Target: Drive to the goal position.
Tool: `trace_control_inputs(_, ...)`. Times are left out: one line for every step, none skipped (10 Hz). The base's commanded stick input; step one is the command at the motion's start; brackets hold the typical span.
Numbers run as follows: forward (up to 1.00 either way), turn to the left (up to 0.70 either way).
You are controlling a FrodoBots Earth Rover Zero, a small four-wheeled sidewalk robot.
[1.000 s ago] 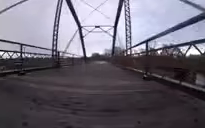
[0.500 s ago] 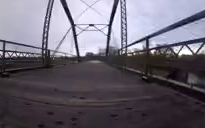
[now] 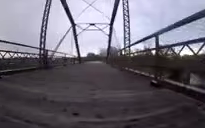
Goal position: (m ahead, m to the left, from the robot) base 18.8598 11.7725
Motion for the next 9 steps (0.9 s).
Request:
trace_control_inputs(1.00, 0.00)
trace_control_inputs(1.00, 0.00)
trace_control_inputs(1.00, 0.00)
trace_control_inputs(1.00, 0.00)
trace_control_inputs(1.00, 0.00)
trace_control_inputs(1.00, 0.00)
trace_control_inputs(1.00, 0.00)
trace_control_inputs(1.00, 0.00)
trace_control_inputs(1.00, 0.00)
